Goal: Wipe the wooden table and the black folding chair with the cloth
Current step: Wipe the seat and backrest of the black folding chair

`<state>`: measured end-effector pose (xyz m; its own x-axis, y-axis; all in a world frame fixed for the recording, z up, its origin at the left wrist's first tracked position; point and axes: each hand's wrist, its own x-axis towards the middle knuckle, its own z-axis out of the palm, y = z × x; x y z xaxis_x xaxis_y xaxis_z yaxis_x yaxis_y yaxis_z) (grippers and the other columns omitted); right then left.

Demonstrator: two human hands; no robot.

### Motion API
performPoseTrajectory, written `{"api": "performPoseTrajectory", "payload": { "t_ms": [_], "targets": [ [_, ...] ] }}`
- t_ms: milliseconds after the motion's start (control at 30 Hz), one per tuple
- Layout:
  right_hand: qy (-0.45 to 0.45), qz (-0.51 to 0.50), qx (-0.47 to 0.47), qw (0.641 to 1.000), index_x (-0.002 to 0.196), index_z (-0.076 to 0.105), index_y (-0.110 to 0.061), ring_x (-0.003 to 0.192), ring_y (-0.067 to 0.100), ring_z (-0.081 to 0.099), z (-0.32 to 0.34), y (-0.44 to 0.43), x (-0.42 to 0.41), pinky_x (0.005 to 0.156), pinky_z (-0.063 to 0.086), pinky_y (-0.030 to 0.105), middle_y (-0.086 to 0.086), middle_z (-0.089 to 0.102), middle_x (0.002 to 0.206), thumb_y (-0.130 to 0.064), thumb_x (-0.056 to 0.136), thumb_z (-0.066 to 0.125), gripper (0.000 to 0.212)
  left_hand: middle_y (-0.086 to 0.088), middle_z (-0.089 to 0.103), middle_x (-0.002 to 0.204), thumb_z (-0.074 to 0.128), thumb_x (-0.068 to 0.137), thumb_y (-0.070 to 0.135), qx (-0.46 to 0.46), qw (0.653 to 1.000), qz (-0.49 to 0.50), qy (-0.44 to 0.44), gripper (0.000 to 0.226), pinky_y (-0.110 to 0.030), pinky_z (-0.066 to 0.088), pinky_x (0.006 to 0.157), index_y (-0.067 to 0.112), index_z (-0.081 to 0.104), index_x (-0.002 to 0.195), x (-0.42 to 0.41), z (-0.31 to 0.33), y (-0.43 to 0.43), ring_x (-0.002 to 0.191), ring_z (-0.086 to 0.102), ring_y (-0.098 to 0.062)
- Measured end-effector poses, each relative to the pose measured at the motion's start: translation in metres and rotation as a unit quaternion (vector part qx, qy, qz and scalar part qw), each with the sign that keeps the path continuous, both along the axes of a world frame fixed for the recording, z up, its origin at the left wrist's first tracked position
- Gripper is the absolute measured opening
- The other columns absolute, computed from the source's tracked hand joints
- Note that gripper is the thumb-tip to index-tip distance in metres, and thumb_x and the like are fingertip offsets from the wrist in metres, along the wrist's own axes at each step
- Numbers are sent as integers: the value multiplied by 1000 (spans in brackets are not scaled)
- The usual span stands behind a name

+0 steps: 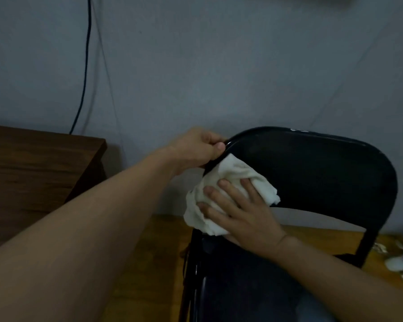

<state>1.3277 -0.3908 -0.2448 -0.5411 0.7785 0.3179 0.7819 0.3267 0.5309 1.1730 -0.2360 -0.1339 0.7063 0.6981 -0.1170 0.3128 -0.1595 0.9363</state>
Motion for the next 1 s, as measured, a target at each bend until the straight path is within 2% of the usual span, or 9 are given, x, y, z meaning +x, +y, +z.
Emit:
{"api": "performPoseTrajectory", "payload": {
  "t_ms": [100,200,267,333,500,667,800,900,1000],
  "targets": [
    [49,-100,37,993,154,32,-18,147,43,28,43,11,25,115,18,71,13,28,162,-49,91,58,74,-14,73,110,49,104,13,-3,1000,2,-9,28,-49,53,99,11,70,122,1,1,-5,101,68,-26],
    [132,-193,50,971,139,44,-14,145,46,31,94,23,50,114,20,72,15,40,158,-41,93,48,53,-16,72,113,48,103,12,-1,1000,2,7,28,-48,52,101,12,70,122,1,6,-7,110,66,-30],
    [211,-244,72,944,127,55,-15,127,42,51,120,38,46,108,32,66,13,60,136,-45,98,45,43,-18,71,112,49,103,9,-2,1000,0,14,28,-47,52,101,10,69,122,1,9,-7,110,66,-30],
    [221,-275,64,933,115,63,-19,104,37,59,130,55,23,98,38,58,8,68,113,-52,97,42,43,-22,71,110,51,101,6,-4,1000,3,18,25,-48,53,99,5,71,116,1,11,-7,109,66,-34],
    [176,-194,13,965,106,67,-19,95,32,59,126,62,10,90,40,53,5,67,102,-53,97,37,46,-20,72,102,58,95,0,39,999,20,23,16,-54,54,94,-1,70,104,1,8,-9,101,68,-35],
    [243,-363,47,898,93,65,-11,89,37,63,142,31,89,84,43,48,15,69,93,-54,96,25,59,-20,71,98,43,103,1,58,998,-9,18,31,-47,53,92,4,67,122,5,12,-14,90,66,-27],
    [274,-408,68,868,77,54,-14,80,34,60,146,9,124,84,42,47,6,60,77,-48,97,27,47,-23,72,104,42,103,1,52,998,-11,20,33,-43,55,92,6,66,126,6,12,-14,97,69,-30],
    [299,-415,89,855,79,57,-16,88,34,59,143,17,107,92,40,52,5,63,82,-46,98,28,47,-16,73,98,43,103,2,66,997,-24,37,33,-34,56,85,11,69,122,6,13,-10,89,68,-21],
    [314,-390,68,863,99,68,-15,102,38,58,137,33,73,100,37,57,9,70,102,-49,98,30,52,-9,73,88,46,101,3,100,991,-45,76,32,-29,53,79,15,71,117,7,16,-4,82,67,-18]
  ]
}}
